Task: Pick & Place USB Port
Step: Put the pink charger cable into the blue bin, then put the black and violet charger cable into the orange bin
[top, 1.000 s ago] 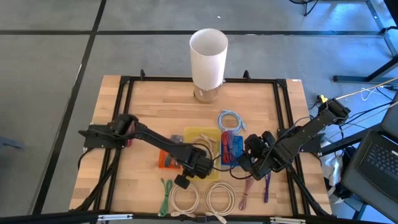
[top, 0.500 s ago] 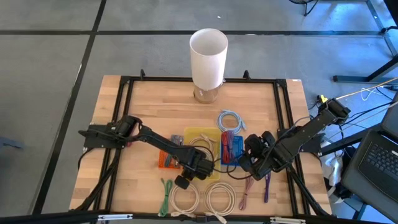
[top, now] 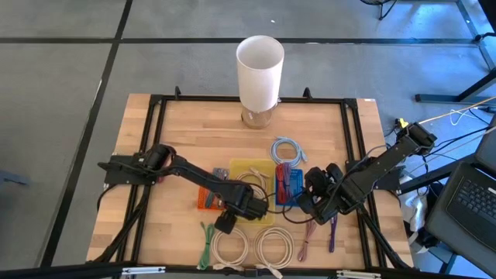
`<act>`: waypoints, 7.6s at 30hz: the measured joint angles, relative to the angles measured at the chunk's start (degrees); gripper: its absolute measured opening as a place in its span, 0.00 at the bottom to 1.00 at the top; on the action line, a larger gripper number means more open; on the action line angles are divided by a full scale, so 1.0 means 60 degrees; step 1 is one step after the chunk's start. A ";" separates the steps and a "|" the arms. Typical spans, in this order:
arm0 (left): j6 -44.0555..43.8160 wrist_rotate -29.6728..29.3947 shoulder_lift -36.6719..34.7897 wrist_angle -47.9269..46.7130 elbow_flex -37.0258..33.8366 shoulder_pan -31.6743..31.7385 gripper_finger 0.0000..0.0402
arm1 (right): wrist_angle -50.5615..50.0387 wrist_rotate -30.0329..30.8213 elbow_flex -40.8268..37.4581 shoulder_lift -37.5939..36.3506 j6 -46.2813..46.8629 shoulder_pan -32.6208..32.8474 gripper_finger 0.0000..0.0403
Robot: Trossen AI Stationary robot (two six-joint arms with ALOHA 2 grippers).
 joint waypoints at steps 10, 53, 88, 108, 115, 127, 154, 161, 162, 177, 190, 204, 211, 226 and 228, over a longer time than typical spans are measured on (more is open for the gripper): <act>-0.1179 -0.1159 -0.1722 -0.0474 0.0445 -0.0252 0.52 | 0.0007 -0.0098 0.0000 0.0000 0.0007 0.0003 0.56; -1.2122 -1.4227 -0.8284 0.1411 -0.7081 -0.7355 0.52 | 0.3776 -0.2514 -0.0004 0.3348 0.7751 0.3292 0.56; -1.2120 -1.3979 -0.8280 0.1446 -0.7081 -0.7304 0.52 | -0.1449 -0.1851 0.2832 0.4556 0.7742 0.3221 0.04; -1.1944 -1.3990 -0.8280 0.1446 -0.7081 -0.7304 0.52 | -0.2943 0.1633 0.4095 0.4524 0.4015 0.0404 0.04; -1.1944 -1.3975 -0.8280 0.1447 -0.7081 -0.7304 0.52 | -0.2332 0.0952 0.4071 0.4521 0.1693 -0.0788 0.04; -1.2013 -1.3358 -0.8276 0.1554 -0.7081 -0.7304 0.52 | -0.2870 0.0962 0.1368 0.1867 0.1668 -0.2237 0.04; -1.1594 -1.3480 -0.8276 0.1553 -0.7081 -0.7304 0.52 | 0.6793 0.2590 -0.3315 0.0482 0.2074 -0.1057 0.04; -1.1383 -1.3477 -0.8274 0.1549 -0.7081 -0.7304 0.52 | 0.6701 0.2525 -0.3213 0.1574 0.3812 -0.0519 0.04; -1.1306 -1.3477 -0.8276 0.1549 -0.7081 -0.7304 0.52 | 0.6688 0.2516 -0.3213 0.1729 0.4076 -0.0446 0.04; -1.1174 -1.3358 -0.8273 0.1549 -0.7081 -0.6987 0.52 | 0.6516 0.2154 -0.3208 0.2252 0.4505 -0.0280 0.18; -1.1245 -1.3320 -0.8273 0.1549 -0.7081 -0.6987 0.52 | 0.5364 0.3100 -0.2960 0.0744 0.4113 0.0414 0.41; -1.1286 -1.2448 -0.8273 0.1553 -0.7081 -0.6987 0.52 | 0.1516 -0.0829 -0.0433 0.1618 0.8361 0.2997 0.30; -1.1015 -1.2459 -0.8273 0.1553 -0.7081 -0.6987 0.52 | 0.1337 -0.3703 0.0354 0.2637 0.9056 0.3366 0.26; -1.1015 -1.2460 -0.8273 0.1553 -0.7081 -0.6987 0.52 | 0.0475 -0.5166 0.0580 0.2834 0.9184 0.3345 0.20; -1.1015 -1.2464 -0.8273 0.1553 -0.7081 -0.6990 0.52 | 0.0346 -0.5162 0.0572 0.2834 0.9183 0.3394 0.20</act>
